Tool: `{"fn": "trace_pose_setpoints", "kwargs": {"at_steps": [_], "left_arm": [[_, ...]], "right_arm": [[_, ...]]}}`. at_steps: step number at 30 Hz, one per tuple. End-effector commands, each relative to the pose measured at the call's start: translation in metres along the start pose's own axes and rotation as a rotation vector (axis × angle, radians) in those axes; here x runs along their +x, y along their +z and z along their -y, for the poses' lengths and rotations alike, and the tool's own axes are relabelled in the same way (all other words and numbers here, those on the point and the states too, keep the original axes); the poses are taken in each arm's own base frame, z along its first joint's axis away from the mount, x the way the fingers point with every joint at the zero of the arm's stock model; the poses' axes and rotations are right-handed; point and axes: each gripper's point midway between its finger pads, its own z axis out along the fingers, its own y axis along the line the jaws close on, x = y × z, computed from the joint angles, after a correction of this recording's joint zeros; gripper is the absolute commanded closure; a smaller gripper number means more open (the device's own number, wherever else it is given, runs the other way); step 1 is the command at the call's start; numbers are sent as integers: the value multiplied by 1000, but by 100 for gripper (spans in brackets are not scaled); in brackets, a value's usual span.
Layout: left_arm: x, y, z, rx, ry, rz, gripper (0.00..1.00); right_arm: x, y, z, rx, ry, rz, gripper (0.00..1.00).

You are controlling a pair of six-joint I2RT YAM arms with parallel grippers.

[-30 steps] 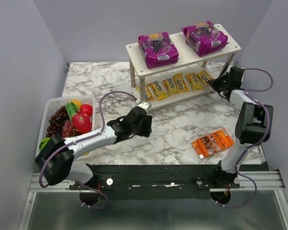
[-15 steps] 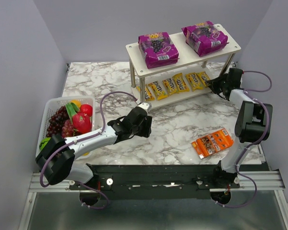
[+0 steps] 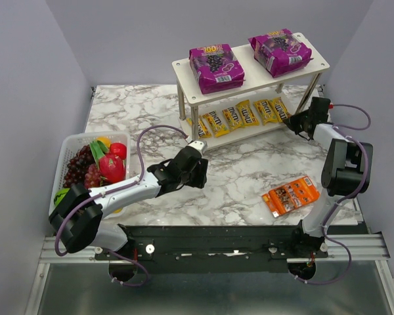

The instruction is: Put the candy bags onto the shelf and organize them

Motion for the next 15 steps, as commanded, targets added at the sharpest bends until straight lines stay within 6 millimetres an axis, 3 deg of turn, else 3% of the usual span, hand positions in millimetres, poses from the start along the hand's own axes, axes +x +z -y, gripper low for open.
{"fn": "trace_pose_setpoints", "kwargs": {"at_steps": [1,8,15], "left_arm": [[-9,1,-4,-28,6,25,40],[-10,0,-4,-32,6,26,40],[-16,-4,-4,-35,6,44,38]], "right_arm": [[-11,7,4,41,6,28,93],[-18,13,-7,17,-30,29,91],[-12,2,-6,7,-36,15,60]]}}
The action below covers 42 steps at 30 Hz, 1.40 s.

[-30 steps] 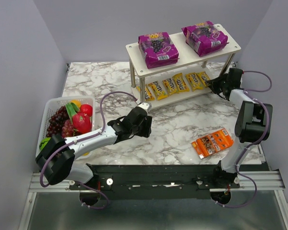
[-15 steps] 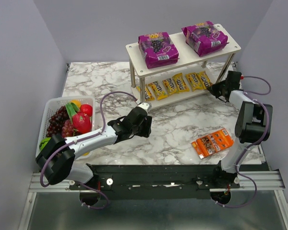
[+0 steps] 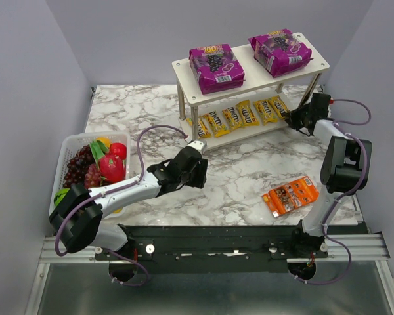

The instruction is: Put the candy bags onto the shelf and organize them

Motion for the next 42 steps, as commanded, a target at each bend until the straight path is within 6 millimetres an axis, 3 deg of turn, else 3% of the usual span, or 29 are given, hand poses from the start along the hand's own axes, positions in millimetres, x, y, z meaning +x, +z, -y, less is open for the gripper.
{"fn": "trace_pose_setpoints", "kwargs": {"at_steps": [1,5,9,12,13,16,17,19,20,25,31,35,42], "left_arm": [[-16,-4,-2,-24,7,47,37],[-25,-13,-4,-30,8,87,30],[-39,-30,-5,-36,9,150,19],[-51,-47,-10,-54,4,203,10],[-58,-52,-14,-80,-1,233,7],[-76,-73,-27,-146,-23,320,4],[-83,-81,-30,-171,-28,339,4],[-96,-95,-36,-208,-37,384,1],[-103,-105,-42,-254,-39,408,1],[-127,-138,-54,-328,-30,490,1],[-152,-174,-49,-291,-45,612,1],[-169,-195,-41,-256,-57,663,1],[-181,-206,-37,-247,-1,692,1]], "right_arm": [[-2,-11,4,8,-14,11,57],[0,-33,0,-18,-37,26,45],[9,-68,-2,-58,-106,27,32],[28,-106,7,-41,-178,-31,23],[38,-127,14,-36,-196,-46,21],[56,-157,26,-68,-287,-78,14],[61,-176,25,-100,-318,-64,5],[71,-194,34,-108,-386,-85,0],[72,-212,30,-139,-419,-55,0],[77,-261,31,-192,-514,15,0],[100,-314,0,-346,-466,-59,0],[105,-339,-7,-375,-471,-60,0],[104,-366,-12,-384,-489,-25,0]]}}
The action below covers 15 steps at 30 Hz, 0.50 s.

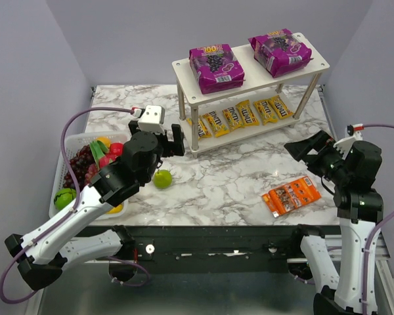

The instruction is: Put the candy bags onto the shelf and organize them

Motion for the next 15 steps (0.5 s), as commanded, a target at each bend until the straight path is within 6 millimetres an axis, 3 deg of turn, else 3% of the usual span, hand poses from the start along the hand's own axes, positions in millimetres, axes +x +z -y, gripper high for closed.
{"fn": "trace_pose_setpoints", "kwargs": {"at_steps": [1,6,15], "left_arm": [[-21,-4,-1,4,37,49,1],[-24,-6,7,55,49,47,1],[-26,-2,5,31,81,46,1]], "right_arm": [[4,-20,-15,-27,-4,-21,0],[-9,-35,-40,-98,-31,11,0],[-24,-51,-60,-137,-68,46,0]]}}
